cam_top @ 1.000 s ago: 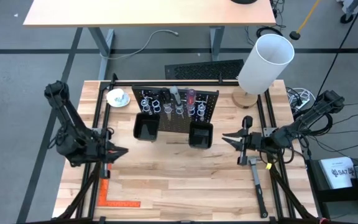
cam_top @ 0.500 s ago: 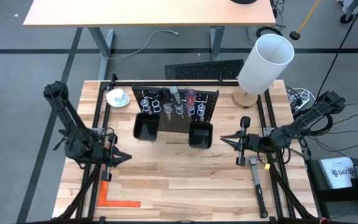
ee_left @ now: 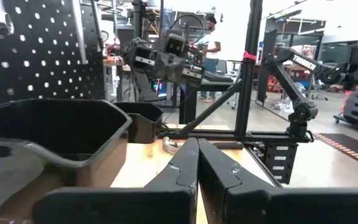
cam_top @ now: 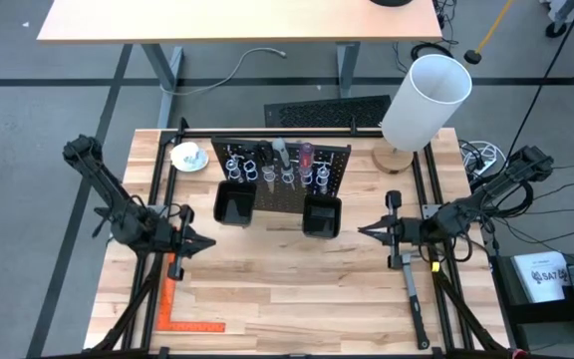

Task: Hang tools onto peg board
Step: Remove the silver wrench from the black peg board

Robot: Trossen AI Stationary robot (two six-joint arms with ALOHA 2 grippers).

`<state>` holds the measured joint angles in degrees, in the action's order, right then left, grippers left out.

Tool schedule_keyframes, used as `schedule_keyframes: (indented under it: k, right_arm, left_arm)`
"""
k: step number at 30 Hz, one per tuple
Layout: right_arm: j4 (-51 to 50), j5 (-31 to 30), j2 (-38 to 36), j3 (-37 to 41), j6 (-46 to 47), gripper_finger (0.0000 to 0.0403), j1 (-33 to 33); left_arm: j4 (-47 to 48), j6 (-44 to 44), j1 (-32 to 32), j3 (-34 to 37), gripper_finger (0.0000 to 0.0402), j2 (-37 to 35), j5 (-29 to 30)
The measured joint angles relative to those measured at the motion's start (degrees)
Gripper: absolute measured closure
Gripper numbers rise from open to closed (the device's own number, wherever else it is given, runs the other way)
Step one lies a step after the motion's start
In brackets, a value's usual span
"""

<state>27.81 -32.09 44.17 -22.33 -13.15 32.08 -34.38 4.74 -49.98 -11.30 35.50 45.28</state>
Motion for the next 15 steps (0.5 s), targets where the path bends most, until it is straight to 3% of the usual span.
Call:
schedule_keyframes:
  k: [6, 15]
  right_arm:
    - [8.14, -0.05, -5.12, 6.70, 0.33, 0.0403, 0.00]
    - [8.87, -0.54, -9.42, 10.13, 1.49, 0.0403, 0.00]
  left_arm:
    - [6.40, -1.35, 1.65, 0.08, 0.0393, -5.48, -0.99]
    - [10.52, -1.47, 6.31, 0.08, 0.0393, -8.63, -7.81]
